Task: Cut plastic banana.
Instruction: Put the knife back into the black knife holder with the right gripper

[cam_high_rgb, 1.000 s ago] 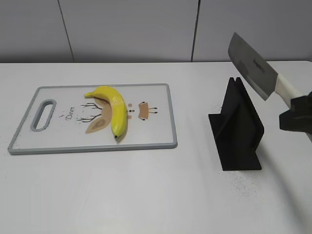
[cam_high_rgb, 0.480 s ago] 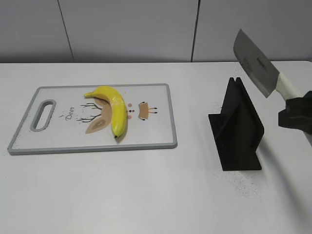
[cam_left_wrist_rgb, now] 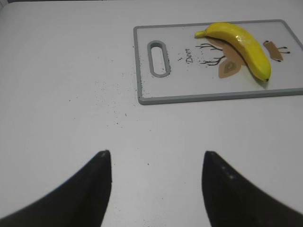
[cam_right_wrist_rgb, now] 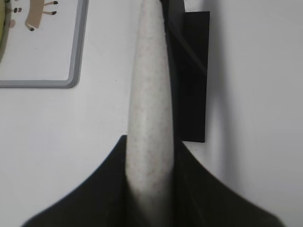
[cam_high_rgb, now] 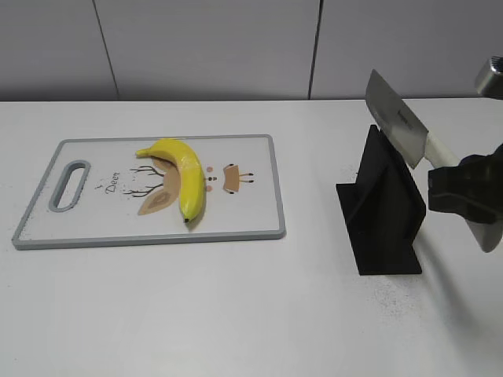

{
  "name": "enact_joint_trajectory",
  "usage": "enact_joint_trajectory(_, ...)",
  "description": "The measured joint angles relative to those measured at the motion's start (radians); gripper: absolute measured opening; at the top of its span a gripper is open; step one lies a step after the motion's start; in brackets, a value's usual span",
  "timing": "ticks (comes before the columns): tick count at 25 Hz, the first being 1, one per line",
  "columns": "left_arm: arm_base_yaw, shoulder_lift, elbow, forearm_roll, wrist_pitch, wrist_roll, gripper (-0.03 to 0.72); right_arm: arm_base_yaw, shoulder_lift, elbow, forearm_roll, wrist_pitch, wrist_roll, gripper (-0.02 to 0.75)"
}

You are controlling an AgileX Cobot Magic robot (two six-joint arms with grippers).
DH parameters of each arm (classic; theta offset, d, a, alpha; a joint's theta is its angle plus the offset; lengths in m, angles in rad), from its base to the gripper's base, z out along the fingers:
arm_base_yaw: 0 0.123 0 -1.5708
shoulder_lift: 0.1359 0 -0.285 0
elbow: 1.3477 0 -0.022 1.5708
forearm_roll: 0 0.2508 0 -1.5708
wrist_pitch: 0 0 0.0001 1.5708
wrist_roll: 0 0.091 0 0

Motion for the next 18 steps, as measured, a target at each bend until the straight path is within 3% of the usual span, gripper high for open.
enact_joint_trajectory(18,0.0,0.0,0.0,0.0,0.0,0.0,0.543,0.0,0.071,0.001,-0.058,-0.043,0.055,0.165)
